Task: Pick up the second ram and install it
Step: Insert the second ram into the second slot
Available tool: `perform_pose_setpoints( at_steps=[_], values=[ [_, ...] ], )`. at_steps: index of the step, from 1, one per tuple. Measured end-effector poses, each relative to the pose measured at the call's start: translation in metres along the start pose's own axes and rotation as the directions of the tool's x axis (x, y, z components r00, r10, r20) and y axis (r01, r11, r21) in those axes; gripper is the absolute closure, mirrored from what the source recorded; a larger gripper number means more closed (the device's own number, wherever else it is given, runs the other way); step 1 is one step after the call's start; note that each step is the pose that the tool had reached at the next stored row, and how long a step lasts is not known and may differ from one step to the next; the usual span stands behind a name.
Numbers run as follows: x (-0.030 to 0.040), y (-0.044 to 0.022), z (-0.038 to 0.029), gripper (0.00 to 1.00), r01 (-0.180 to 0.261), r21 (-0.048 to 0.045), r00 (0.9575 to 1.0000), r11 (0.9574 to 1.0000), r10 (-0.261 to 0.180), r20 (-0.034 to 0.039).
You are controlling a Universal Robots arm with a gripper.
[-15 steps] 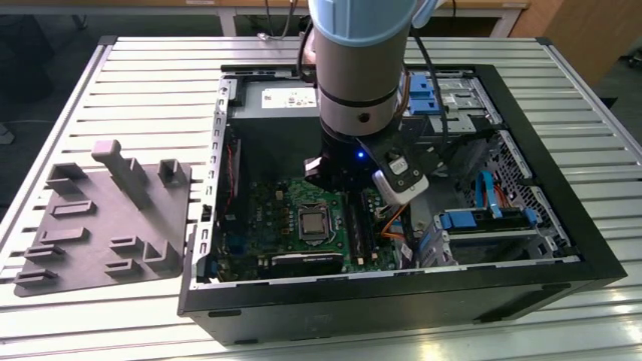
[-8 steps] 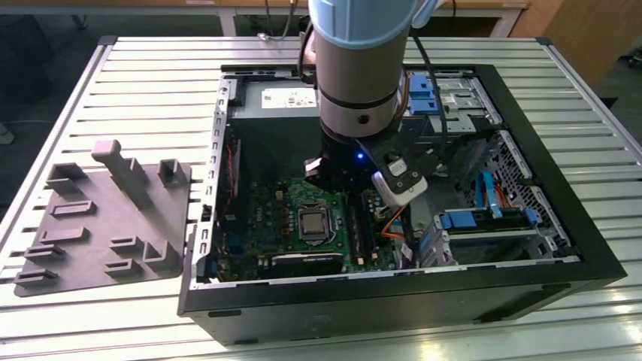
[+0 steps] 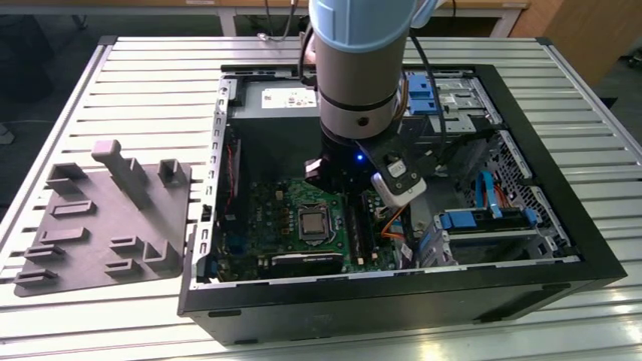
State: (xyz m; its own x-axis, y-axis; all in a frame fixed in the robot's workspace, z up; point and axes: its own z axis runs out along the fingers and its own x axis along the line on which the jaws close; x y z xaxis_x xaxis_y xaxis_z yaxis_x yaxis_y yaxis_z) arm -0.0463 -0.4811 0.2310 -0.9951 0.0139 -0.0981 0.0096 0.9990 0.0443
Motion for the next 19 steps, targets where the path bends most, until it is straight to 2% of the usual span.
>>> perform_pose_setpoints(
  at_steps=[5, 14, 19],
  values=[
    [-0.0023, 0.0003, 0.0015, 0.89, 0.000, 0.0002, 1.0000, 1.0000, 0.000, -0.0005],
    [-0.0024, 0.0002, 0.0028, 0.89, 0.000, 0.0008, 1.0000, 1.0000, 0.000, -0.0005],
    [-0.0023, 0.0002, 0.0028, 0.89, 0.000, 0.0010, 1.0000, 1.0000, 0.000, -0.0043]
  ],
)
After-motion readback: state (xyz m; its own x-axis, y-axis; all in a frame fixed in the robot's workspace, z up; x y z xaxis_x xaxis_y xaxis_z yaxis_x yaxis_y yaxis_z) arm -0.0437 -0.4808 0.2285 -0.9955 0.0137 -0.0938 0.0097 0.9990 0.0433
